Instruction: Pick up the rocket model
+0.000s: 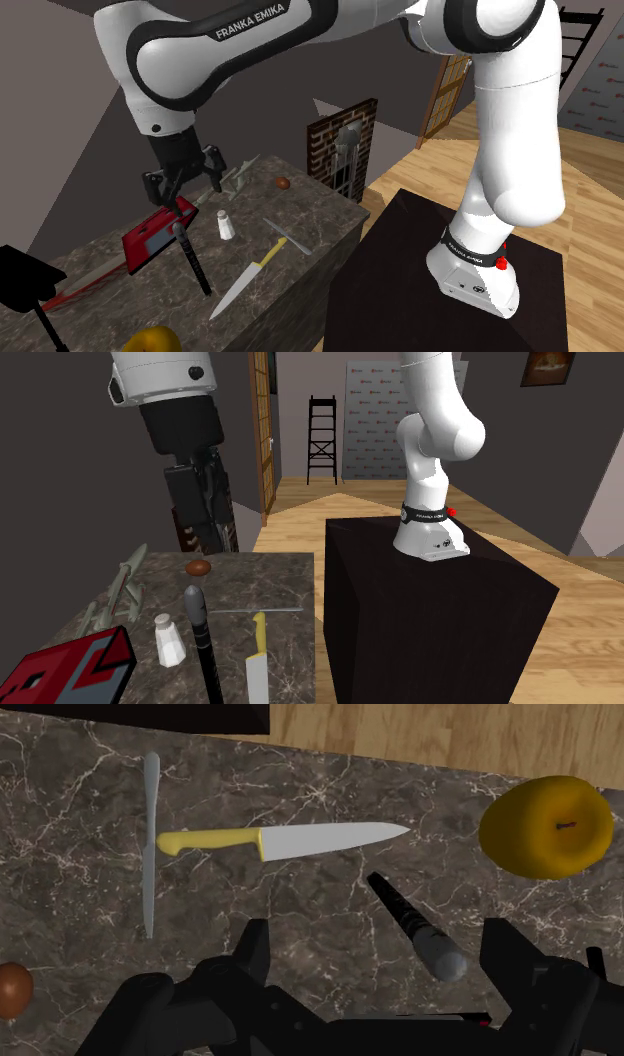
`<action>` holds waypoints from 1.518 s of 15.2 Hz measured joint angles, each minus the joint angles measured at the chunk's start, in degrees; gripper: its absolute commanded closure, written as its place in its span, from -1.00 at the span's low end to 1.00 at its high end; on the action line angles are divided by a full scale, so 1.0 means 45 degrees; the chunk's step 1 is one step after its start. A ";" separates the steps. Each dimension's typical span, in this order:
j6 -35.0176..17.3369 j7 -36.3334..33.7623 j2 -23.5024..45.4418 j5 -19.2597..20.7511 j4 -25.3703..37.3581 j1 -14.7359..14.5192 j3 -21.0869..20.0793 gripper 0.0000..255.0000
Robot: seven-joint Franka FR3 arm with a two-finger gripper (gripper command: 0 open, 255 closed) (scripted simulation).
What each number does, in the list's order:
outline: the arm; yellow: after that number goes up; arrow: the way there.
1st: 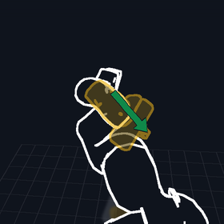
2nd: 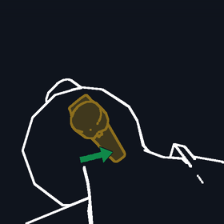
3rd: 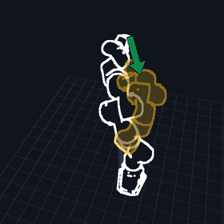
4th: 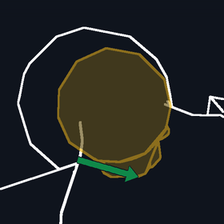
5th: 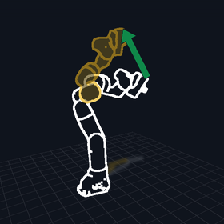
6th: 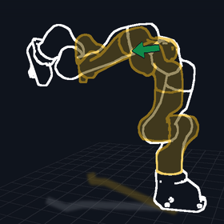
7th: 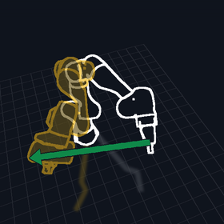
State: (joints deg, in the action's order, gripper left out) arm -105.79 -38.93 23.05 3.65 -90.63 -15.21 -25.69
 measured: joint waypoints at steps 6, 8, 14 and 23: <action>0.0857 -0.0899 0.3032 0.1019 0.3596 -0.1356 0.0329 -1.00; 0.0616 -0.0930 0.3171 0.1066 0.3477 -0.1382 0.0361 -1.00; -0.0022 -0.0939 0.3358 0.1139 0.3011 -0.1360 0.0414 1.00; -0.0049 -0.0942 0.3367 0.1144 0.3005 -0.1363 0.0416 1.00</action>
State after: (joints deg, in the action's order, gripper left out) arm -106.02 -43.17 38.20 8.79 -77.11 -21.34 -23.82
